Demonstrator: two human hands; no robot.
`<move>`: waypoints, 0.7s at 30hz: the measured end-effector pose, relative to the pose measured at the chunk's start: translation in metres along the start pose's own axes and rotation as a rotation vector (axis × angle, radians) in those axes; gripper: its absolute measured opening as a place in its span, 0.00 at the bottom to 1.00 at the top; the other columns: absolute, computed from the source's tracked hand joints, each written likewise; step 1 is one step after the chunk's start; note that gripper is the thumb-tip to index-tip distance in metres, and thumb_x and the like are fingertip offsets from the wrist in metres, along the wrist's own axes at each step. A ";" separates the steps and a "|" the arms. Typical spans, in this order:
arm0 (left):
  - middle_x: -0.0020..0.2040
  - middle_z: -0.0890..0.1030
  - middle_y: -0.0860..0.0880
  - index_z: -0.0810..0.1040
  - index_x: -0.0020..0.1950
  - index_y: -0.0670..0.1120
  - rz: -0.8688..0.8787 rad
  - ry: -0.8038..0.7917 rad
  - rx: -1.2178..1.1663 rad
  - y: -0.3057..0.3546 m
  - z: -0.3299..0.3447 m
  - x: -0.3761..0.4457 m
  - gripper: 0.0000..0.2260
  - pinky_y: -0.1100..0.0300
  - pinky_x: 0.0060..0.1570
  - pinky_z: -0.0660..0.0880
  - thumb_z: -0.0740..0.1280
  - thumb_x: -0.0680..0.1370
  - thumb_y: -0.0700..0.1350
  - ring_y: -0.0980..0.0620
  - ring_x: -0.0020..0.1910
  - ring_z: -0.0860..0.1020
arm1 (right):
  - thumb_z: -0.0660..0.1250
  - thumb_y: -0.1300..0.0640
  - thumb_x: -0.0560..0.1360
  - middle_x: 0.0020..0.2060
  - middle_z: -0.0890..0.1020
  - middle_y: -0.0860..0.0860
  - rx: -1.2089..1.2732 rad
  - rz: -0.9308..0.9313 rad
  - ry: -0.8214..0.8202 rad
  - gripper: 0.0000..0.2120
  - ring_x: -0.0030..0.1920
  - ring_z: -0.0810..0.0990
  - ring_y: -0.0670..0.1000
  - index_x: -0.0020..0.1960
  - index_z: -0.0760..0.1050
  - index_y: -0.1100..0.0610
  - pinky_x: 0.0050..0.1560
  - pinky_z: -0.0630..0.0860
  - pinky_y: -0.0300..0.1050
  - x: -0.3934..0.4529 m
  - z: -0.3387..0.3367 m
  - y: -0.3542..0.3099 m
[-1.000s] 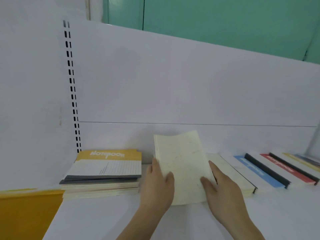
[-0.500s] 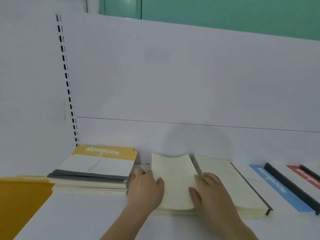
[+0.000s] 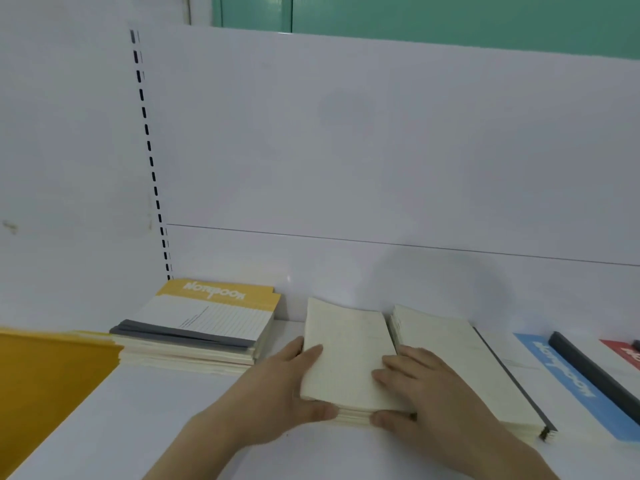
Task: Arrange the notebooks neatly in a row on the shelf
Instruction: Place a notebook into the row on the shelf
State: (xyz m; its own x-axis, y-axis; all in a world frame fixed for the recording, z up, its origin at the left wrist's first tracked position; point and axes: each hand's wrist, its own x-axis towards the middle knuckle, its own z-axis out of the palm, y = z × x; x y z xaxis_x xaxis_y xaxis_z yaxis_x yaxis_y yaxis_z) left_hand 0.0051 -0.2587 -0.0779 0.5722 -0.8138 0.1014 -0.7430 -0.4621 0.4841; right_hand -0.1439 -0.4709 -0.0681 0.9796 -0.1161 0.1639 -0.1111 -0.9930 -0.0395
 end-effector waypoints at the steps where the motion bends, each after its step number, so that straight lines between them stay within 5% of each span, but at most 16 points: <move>1: 0.77 0.51 0.69 0.55 0.81 0.55 0.001 0.010 0.001 0.000 -0.002 0.000 0.45 0.68 0.68 0.61 0.69 0.70 0.70 0.63 0.75 0.60 | 0.50 0.25 0.71 0.55 0.80 0.39 -0.010 -0.007 0.004 0.31 0.61 0.78 0.47 0.55 0.80 0.42 0.67 0.54 0.34 0.001 0.000 0.000; 6: 0.74 0.57 0.69 0.59 0.80 0.55 -0.052 -0.017 -0.101 -0.003 -0.010 0.005 0.44 0.66 0.68 0.62 0.73 0.69 0.66 0.63 0.71 0.64 | 0.41 0.20 0.60 0.72 0.62 0.36 0.013 -0.046 -0.002 0.47 0.75 0.51 0.42 0.72 0.65 0.39 0.68 0.39 0.30 0.008 0.000 0.007; 12: 0.79 0.52 0.66 0.53 0.81 0.54 -0.023 -0.067 0.012 -0.001 -0.011 0.004 0.43 0.61 0.71 0.61 0.69 0.73 0.67 0.58 0.76 0.60 | 0.39 0.21 0.62 0.73 0.62 0.38 0.007 -0.056 -0.017 0.47 0.76 0.50 0.43 0.73 0.64 0.42 0.67 0.38 0.30 0.006 -0.002 0.002; 16: 0.79 0.54 0.61 0.52 0.81 0.54 -0.028 0.004 0.021 0.005 -0.019 -0.011 0.42 0.64 0.69 0.58 0.67 0.74 0.67 0.57 0.77 0.59 | 0.49 0.28 0.73 0.71 0.62 0.34 0.087 -0.020 0.123 0.32 0.74 0.50 0.36 0.72 0.66 0.41 0.62 0.38 0.21 0.008 -0.010 -0.021; 19: 0.77 0.62 0.63 0.60 0.79 0.56 -0.009 0.148 0.040 0.004 -0.032 -0.027 0.34 0.66 0.68 0.61 0.65 0.76 0.66 0.60 0.73 0.64 | 0.54 0.36 0.78 0.69 0.66 0.34 0.164 0.002 0.287 0.23 0.72 0.55 0.34 0.70 0.68 0.41 0.62 0.45 0.20 0.019 -0.017 -0.049; 21: 0.72 0.70 0.63 0.67 0.75 0.57 -0.010 0.281 0.044 -0.005 -0.043 -0.035 0.26 0.68 0.64 0.65 0.63 0.79 0.63 0.61 0.68 0.69 | 0.52 0.37 0.79 0.68 0.68 0.36 0.198 -0.004 0.338 0.23 0.72 0.57 0.36 0.70 0.69 0.43 0.68 0.55 0.28 0.032 -0.017 -0.071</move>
State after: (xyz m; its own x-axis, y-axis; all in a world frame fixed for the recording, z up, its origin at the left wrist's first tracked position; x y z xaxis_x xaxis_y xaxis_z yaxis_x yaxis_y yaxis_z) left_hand 0.0039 -0.2130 -0.0466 0.6491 -0.6821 0.3366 -0.7474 -0.4896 0.4491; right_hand -0.1076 -0.4049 -0.0429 0.8662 -0.1451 0.4782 -0.0406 -0.9742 -0.2221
